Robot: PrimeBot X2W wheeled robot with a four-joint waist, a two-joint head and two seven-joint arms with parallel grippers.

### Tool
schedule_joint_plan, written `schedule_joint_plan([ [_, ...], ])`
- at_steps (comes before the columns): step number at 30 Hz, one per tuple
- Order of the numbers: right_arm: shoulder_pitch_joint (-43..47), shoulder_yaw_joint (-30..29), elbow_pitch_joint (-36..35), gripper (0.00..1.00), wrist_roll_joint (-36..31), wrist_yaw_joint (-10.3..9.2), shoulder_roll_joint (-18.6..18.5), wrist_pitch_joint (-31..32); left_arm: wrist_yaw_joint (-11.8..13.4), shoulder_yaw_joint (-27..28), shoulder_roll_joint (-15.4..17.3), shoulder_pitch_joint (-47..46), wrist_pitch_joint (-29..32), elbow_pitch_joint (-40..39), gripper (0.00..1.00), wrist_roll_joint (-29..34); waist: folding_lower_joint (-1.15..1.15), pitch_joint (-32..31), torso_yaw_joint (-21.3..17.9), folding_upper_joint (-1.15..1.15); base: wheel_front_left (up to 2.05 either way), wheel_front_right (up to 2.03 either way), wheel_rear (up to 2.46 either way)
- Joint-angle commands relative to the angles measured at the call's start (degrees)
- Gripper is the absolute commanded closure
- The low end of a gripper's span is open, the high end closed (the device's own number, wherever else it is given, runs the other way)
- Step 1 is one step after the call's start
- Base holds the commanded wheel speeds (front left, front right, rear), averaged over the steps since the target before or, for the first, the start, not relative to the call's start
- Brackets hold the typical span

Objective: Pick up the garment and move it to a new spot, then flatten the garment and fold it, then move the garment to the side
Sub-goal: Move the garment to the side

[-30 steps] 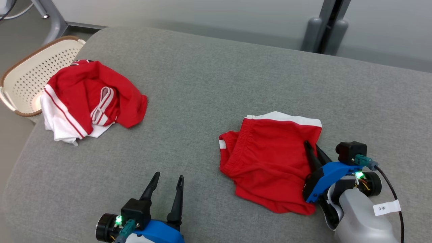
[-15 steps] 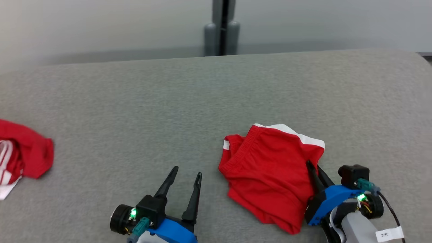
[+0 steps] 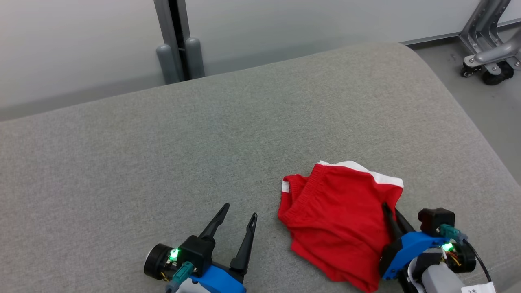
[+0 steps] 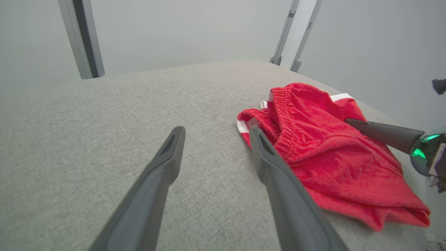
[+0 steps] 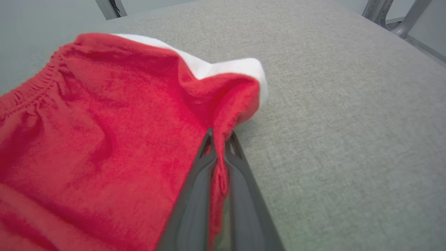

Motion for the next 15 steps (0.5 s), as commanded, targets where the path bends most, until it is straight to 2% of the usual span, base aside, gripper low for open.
schedule_joint_plan([
  [1, -2.07, -1.14, 0.42, 1.0, -2.08, -0.02, -0.92, 0.0, -0.41, 0.57, 0.16, -1.06, -0.27, 0.59, 0.0, 0.89, 0.01, 1.36, 0.78, 0.0, 0.0, 0.0, 0.0],
  [6, -8.79, -3.2, 4.33, 1.0, -7.18, -0.02, -5.63, 0.14, -0.49, 2.02, 0.17, -2.51, -0.27, 1.97, 0.0, 3.0, 0.01, 4.49, 3.51, 0.0, 0.0, 0.0, 0.0],
  [7, -8.79, -3.2, 4.33, 1.0, -7.18, -0.02, -5.63, 0.14, -0.49, 2.02, 0.17, -2.51, -0.27, 1.97, 0.0, 3.0, 0.01, 4.49, 3.51, 0.0, 0.0, 0.0, 0.0],
  [15, -21.33, -5.81, 9.65, 1.0, -16.02, -0.02, -17.45, 4.42, -0.89, 3.75, 0.88, -4.74, -0.27, 1.99, 0.0, 4.74, 0.01, 9.8, 10.05, 0.0, 0.0, 0.0, 0.0],
])
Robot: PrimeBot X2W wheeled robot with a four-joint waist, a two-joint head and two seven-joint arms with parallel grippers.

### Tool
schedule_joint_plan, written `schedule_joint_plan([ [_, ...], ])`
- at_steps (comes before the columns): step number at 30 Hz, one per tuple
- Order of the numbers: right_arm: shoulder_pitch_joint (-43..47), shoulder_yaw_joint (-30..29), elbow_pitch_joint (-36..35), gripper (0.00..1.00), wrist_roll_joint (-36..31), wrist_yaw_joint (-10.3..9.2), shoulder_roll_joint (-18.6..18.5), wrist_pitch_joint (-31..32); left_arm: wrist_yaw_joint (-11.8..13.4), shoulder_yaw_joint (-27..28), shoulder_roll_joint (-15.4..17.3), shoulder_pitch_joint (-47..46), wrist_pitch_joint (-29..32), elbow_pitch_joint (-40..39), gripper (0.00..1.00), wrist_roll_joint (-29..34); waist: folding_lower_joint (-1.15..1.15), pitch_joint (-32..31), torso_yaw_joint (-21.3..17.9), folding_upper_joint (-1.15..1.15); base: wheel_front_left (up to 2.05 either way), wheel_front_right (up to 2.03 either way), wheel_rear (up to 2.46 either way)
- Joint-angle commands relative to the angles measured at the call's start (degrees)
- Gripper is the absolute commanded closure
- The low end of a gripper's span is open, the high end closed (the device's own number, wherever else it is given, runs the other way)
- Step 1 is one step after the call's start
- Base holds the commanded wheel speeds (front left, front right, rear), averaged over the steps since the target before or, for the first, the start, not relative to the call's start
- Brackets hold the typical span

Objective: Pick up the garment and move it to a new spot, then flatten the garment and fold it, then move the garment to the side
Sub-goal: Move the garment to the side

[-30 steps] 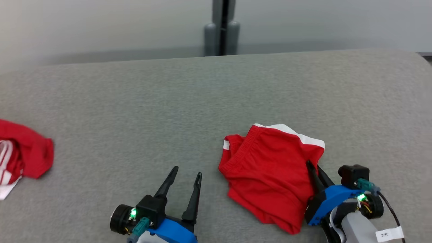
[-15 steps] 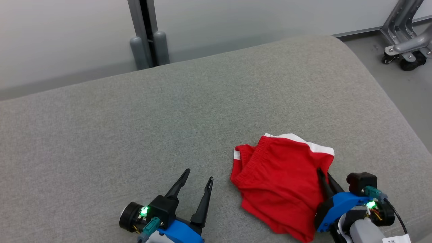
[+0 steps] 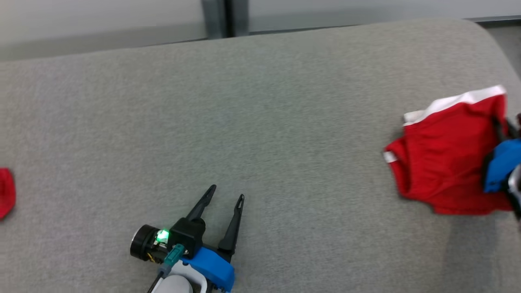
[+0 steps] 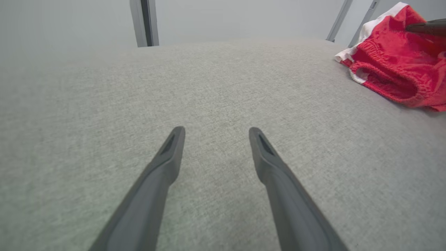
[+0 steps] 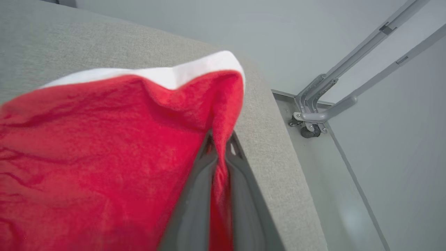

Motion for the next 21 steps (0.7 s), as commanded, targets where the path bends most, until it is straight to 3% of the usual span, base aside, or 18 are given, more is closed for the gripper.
schedule_joint_plan([
  [1, -1.91, -0.94, 0.33, 1.0, -1.72, -0.02, -1.82, 0.94, -0.46, 0.41, 0.31, -1.23, -0.27, -0.23, 0.0, 0.26, -0.01, 2.96, 3.38, 0.0, 0.0, 0.0, 0.0],
  [4, -4.06, -3.97, 1.06, 1.0, -5.18, -0.03, -5.77, 3.06, -0.46, 0.54, 0.28, -1.85, -0.27, -0.6, 0.0, 0.56, -0.01, 4.27, 5.5, 0.0, 0.0, 0.0, 0.0],
  [9, -5.92, -11.32, 0.81, 1.0, -10.04, -0.03, -9.24, 5.8, -0.51, 0.63, 0.3, -2.4, -0.26, -1.12, 0.0, 0.73, -0.01, 6.03, 7.89, 0.0, 0.0, 0.0, 0.0],
  [10, -6.13, -13.11, 0.16, 0.9, -11.2, -0.03, -9.73, 5.93, -0.51, 0.51, 0.35, -2.53, -0.21, -1.14, 0.0, 0.72, -0.01, 6.29, 8.16, 0.0, 0.0, 0.0, 0.0],
  [11, -6.36, -15.07, -1.02, 0.56, -12.68, -0.03, -9.95, 5.61, -0.51, 0.45, 0.47, -2.63, -0.2, -1.17, 0.0, 0.68, -0.01, 6.49, 8.34, 0.0, 0.0, 0.0, 0.0],
  [12, -6.47, -17.09, -2.09, 0.0, -14.14, -0.03, -9.55, 5.42, -0.34, 0.42, 0.6, -2.7, -0.2, -1.13, 0.0, 0.67, -0.01, 6.64, 8.49, 0.0, 0.0, 0.0, 0.0],
  [16, -6.36, -24.93, -7.01, 0.0, -20.24, -0.03, -5.77, 4.68, -0.26, 1.36, 0.81, -2.92, -0.08, -0.8, 0.0, 0.69, -0.01, 6.66, 8.72, 0.0, 0.0, 0.0, 0.0],
  [21, -7.05, -29.76, -11.3, 0.0, -25.24, -0.02, 2.7, 0.25, -0.27, 3.02, 0.39, -3.05, -0.1, -1.2, 0.0, 0.55, -0.01, 5.02, 8.65, 0.0, 0.0, 0.0, 0.0],
])
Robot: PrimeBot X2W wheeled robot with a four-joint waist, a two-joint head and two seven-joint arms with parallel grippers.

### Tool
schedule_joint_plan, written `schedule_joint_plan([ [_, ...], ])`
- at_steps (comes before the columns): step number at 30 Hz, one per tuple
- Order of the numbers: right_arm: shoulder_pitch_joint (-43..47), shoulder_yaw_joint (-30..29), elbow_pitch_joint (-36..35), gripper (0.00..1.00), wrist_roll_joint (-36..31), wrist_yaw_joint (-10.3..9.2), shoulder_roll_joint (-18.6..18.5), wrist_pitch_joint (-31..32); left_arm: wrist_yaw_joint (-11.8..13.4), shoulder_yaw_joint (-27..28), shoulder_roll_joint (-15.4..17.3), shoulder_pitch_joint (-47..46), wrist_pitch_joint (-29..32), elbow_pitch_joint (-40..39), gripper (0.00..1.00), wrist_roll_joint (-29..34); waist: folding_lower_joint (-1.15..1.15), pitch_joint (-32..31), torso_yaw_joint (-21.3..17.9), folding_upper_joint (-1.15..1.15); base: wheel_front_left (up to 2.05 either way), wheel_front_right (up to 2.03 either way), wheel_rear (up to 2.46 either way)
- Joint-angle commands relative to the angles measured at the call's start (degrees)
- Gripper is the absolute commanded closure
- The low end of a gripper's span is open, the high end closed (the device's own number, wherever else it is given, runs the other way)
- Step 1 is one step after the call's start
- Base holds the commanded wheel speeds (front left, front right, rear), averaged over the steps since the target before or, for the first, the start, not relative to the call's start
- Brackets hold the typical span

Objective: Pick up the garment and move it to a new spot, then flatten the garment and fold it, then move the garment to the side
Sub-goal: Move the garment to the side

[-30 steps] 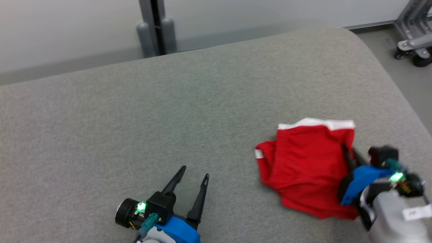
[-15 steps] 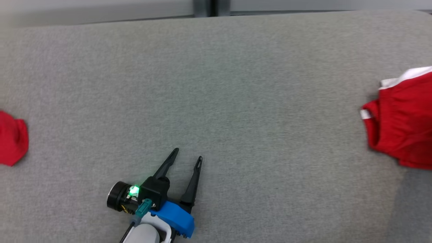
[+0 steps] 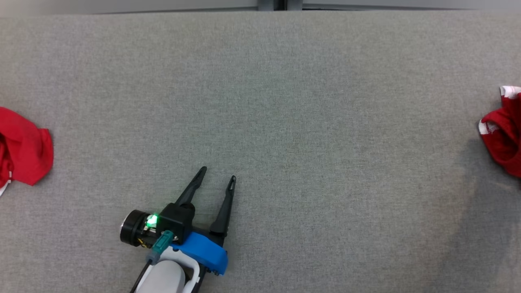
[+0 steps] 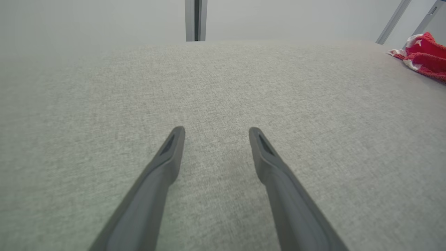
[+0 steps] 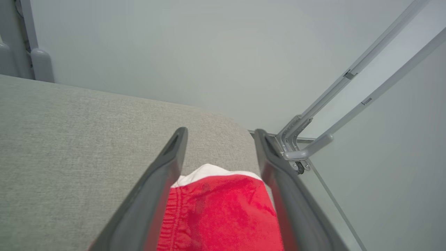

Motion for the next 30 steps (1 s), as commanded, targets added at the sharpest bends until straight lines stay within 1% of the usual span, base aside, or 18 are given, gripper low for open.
schedule_joint_plan([
  [1, -0.96, -0.46, -0.32, 0.0, -0.46, -0.03, 2.56, -1.81, 0.15, 0.85, 0.24, -0.26, 0.1, 0.13, 0.0, 0.02, -0.01, -0.95, -0.26, 0.0, 0.0, 0.0, 0.0],
  [3, -0.75, -0.63, 0.16, 0.0, 0.25, -0.03, 5.41, -3.64, 0.16, 1.85, 0.05, 0.11, 0.07, 0.02, 0.0, 0.02, -0.01, -2.01, -0.32, 0.0, 0.0, 0.0, 0.0],
  [6, 0.6, 2.02, 1.4, 0.0, 2.17, -0.02, 9.2, -5.09, 0.64, 3.93, -0.07, 0.55, 0.06, -0.17, 0.0, -0.34, -0.01, -3.52, -0.38, 0.0, 0.0, 0.0, 0.0],
  [7, 1.28, 3.36, 1.75, 0.0, 2.89, -0.02, 10.25, -5.2, 1.0, 4.73, -0.13, 0.64, 0.06, -0.25, 0.0, -0.49, -0.01, -3.94, -0.39, 0.0, 0.0, 0.0, 0.0],
  [9, 2.57, 6.01, -0.07, 0.0, 6.45, -0.02, 12.31, -5.3, 1.13, 5.94, -0.22, 1.01, 0.05, -0.13, 0.0, -0.34, -0.01, -4.83, -0.27, 0.0, 0.0, 0.0, 0.0],
  [12, 7.16, 12.36, -2.25, 0.0, 11.39, -0.02, 14.51, -5.3, 1.45, 7.75, -0.3, 1.54, 0.06, 0.23, 0.0, -0.23, -0.01, -6.35, 0.07, 0.0, 0.0, 0.0, 0.0],
  [17, 14.39, 21.54, -5.22, 0.0, 19.86, -0.02, 15.28, -5.33, 1.83, 10.34, -0.41, 3.03, 0.06, 1.21, 0.0, -0.58, -0.01, -8.83, 0.49, 0.0, 0.0, 0.0, 0.0],
  [19, 17.25, 24.93, -6.35, 0.0, 24.36, -0.02, 15.37, -5.33, 2.02, 11.0, -0.43, 3.39, 0.06, 1.73, 0.0, -0.53, -0.01, -9.79, 0.73, 0.0, 0.0, 0.0, 0.0],
  [22, 21.57, 29.53, -8.44, 0.0, 28.54, -0.02, 15.35, -5.34, 2.19, 11.76, -0.48, 4.32, 0.06, 2.7, 0.0, -1.1, -0.01, -11.29, 1.13, 0.0, 0.0, 0.0, 0.0],
  [25, 25.26, 31.78, -10.17, 0.0, 31.82, -0.02, 15.27, -5.34, 2.35, 11.76, -0.5, 5.24, 0.05, 3.19, 0.0, -1.68, -0.01, -12.93, 1.25, 0.0, 0.0, 0.0, 0.0],
  [30, 29.62, 33.31, -12.15, 0.0, 34.03, -0.02, 15.32, -5.34, 3.25, 11.28, -0.5, 7.41, 0.06, 3.53, 0.0, -3.0, -0.01, -15.59, 1.25, 0.0, 0.0, 0.0, 0.0],
])
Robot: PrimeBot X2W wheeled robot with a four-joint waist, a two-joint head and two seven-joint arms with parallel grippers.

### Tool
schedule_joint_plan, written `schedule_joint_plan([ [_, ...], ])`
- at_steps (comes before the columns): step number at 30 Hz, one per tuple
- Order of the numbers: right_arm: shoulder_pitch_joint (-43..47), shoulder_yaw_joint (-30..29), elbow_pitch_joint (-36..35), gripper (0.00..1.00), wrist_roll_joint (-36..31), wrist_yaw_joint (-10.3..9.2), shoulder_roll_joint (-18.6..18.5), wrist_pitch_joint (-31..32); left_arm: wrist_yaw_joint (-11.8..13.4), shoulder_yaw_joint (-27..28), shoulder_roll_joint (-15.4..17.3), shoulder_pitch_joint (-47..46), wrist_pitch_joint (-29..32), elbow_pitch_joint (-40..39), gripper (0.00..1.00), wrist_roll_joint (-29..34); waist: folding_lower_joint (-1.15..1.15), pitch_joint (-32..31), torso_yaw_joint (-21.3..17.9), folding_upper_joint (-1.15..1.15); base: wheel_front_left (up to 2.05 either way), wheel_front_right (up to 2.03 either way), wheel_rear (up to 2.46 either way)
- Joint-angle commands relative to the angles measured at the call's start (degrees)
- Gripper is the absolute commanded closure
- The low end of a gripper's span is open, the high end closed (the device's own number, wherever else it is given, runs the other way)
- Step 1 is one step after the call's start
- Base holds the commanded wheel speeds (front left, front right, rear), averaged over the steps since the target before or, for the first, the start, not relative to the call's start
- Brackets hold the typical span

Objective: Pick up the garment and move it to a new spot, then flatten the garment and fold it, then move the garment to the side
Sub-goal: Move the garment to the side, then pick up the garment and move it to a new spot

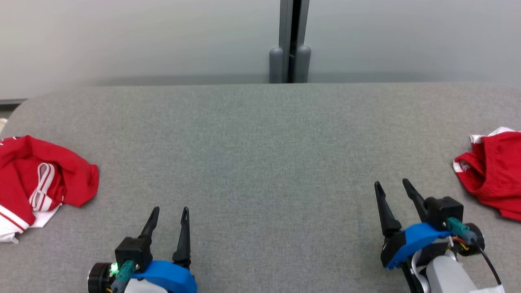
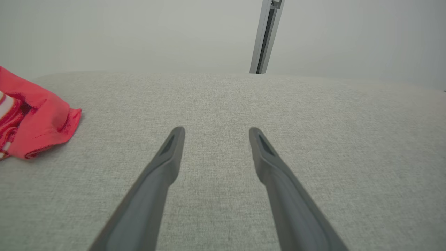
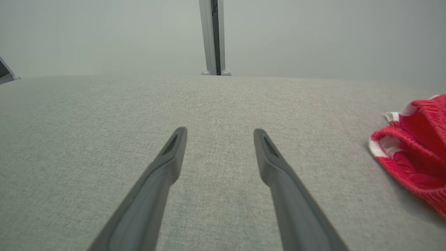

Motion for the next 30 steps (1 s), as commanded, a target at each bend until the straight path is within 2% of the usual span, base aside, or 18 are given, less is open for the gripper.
schedule_joint_plan([
  [1, 2.03, 0.57, -1.05, 0.0, 0.86, -0.02, -0.15, -0.27, 0.61, -0.13, -0.05, 1.08, -0.01, 0.15, 0.0, -0.66, 0.01, -1.4, -0.36, 0.0, 0.0, 0.0, 0.0],
  [10, 7.77, 1.57, -5.2, 0.0, 3.34, -0.02, -0.15, -0.27, 1.57, -0.46, -0.06, 4.46, -0.01, 0.11, 0.0, -2.25, 0.01, -5.48, 0.24, 0.0, 0.0, 0.0, 0.0],
  [22, 11.54, 2.62, -6.63, 0.0, 5.06, -0.02, -0.13, -0.27, 1.78, 0.49, -0.05, 6.96, -0.01, -0.53, 0.0, -2.33, 0.01, -6.85, 1.49, 0.0, 0.0, 0.0, 0.0],
  [26, 11.81, 2.94, -6.0, 0.0, 4.72, -0.01, -0.13, -0.26, 2.04, 0.66, -0.03, 6.31, -0.01, -0.63, 0.0, -2.29, 0.01, -6.28, 3.07, 0.0, 0.0, 0.0, 0.0],
  [30, 12.01, 3.33, -5.99, 0.0, 4.6, -0.02, -0.13, -0.26, 2.23, 0.9, -0.03, 5.27, -0.01, -0.27, 0.0, -2.98, 0.01, -5.34, 6.49, 0.0, 0.0, 0.0, 0.0],
])
